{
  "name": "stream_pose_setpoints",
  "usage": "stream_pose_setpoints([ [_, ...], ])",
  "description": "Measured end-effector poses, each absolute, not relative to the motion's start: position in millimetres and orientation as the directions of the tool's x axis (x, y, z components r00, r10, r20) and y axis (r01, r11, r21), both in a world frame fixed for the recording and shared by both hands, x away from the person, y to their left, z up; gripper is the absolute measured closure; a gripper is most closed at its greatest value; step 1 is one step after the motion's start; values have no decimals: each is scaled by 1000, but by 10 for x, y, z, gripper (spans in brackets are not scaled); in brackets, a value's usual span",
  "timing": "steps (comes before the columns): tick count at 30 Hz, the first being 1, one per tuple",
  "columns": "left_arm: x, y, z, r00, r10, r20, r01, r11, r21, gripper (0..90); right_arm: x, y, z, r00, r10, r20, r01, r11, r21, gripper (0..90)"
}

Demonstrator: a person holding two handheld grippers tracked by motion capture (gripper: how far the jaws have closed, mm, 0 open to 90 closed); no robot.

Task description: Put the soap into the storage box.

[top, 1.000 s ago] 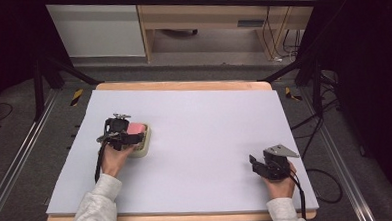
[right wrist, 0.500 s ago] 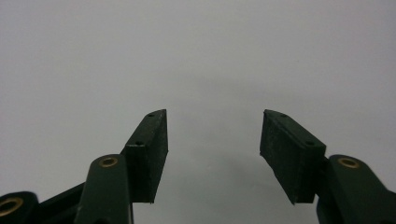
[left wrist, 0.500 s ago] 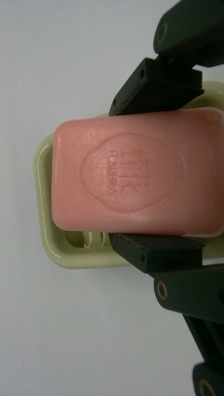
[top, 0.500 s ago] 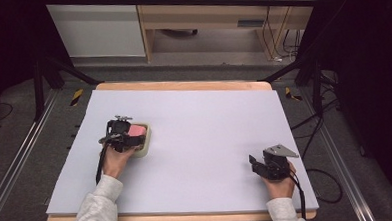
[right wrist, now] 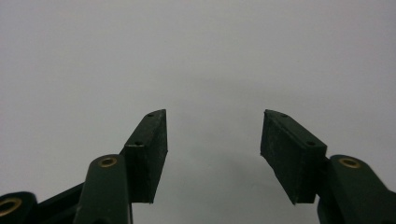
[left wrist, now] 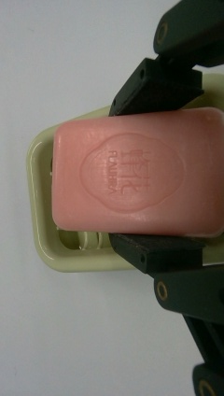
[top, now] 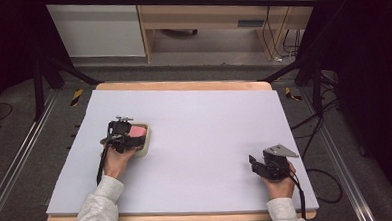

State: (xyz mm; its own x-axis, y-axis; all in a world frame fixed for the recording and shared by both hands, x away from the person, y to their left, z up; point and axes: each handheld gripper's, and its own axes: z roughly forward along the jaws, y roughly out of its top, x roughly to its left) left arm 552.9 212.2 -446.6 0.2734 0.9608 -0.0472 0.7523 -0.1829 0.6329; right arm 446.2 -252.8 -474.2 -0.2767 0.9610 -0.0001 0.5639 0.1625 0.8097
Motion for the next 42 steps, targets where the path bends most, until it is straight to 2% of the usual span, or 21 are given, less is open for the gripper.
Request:
stream_pose_setpoints([
  [12,5527,2115,-4465,276,960,-43,748,-186,637,360,4461,-2528,-4742,-277,961,-1,563,163,811,404],
  [24,5396,2184,-4280,300,954,-26,703,-202,682,270,4459,-2527,-4741,-276,961,0,560,161,813,390],
  [32,5191,2291,-4241,323,946,-33,666,-203,718,257,4459,-2522,-4754,-265,964,-5,544,154,825,303],
  [42,4928,2456,-4271,349,936,-36,620,-202,758,238,4458,-2535,-4768,-250,968,-10,543,149,826,260],
])
